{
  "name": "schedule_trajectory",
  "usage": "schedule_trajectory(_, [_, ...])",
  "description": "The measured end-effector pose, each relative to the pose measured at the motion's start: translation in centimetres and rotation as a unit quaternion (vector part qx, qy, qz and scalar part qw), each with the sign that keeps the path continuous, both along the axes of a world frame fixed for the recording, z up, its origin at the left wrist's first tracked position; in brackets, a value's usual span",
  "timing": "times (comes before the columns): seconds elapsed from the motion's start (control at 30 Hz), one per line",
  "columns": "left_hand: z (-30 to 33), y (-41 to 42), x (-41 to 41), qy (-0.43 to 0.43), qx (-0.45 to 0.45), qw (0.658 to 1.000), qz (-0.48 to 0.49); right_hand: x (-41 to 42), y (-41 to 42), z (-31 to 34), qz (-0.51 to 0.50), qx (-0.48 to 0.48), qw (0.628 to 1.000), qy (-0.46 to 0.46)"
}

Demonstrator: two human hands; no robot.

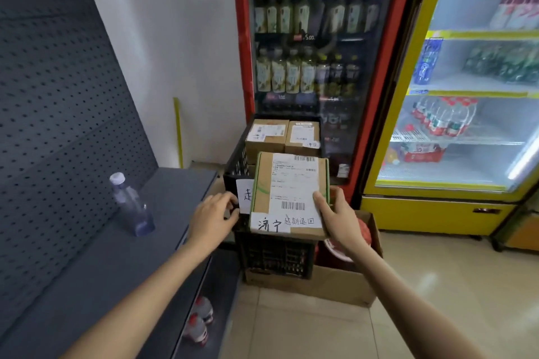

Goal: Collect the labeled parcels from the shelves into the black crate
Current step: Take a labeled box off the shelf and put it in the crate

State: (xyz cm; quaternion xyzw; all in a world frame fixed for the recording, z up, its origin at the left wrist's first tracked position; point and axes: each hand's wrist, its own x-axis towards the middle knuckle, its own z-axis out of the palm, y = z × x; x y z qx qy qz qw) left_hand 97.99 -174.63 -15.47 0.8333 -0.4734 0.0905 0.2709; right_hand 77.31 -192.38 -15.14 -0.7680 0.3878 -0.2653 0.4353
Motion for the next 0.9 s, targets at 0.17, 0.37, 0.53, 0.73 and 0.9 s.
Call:
schedule_trajectory(0.17, [0.0, -6.1, 6.8, -0.007, 0.009, 1.000, -0.015, 6.9, -5.2, -0.9, -0.012, 0.020, 1.000, -0.001])
schedule_trajectory(0.37, [-2.0, -13.1, 13.7, 0.012, 0.022, 1.000, -0.017, 14.3, -12.0, -2.3, -0.004, 0.004, 0.999, 0.045])
schedule_trajectory(0.53, [-3.6, -18.1, 19.4, 0.012, 0.034, 0.999, 0.007, 20.3, -17.3, -4.4, 0.011, 0.032, 0.998, 0.054])
schedule_trajectory(0.73, [-5.9, -22.1, 24.2, 0.029, 0.043, 0.998, 0.035, 24.9, -20.8, -7.0, 0.032, 0.070, 0.994, 0.081])
schedule_trajectory(0.9, [-7.8, -24.9, 26.7, 0.022, 0.062, 0.998, 0.016, 25.9, -22.0, -9.4, 0.031, 0.074, 0.989, 0.127])
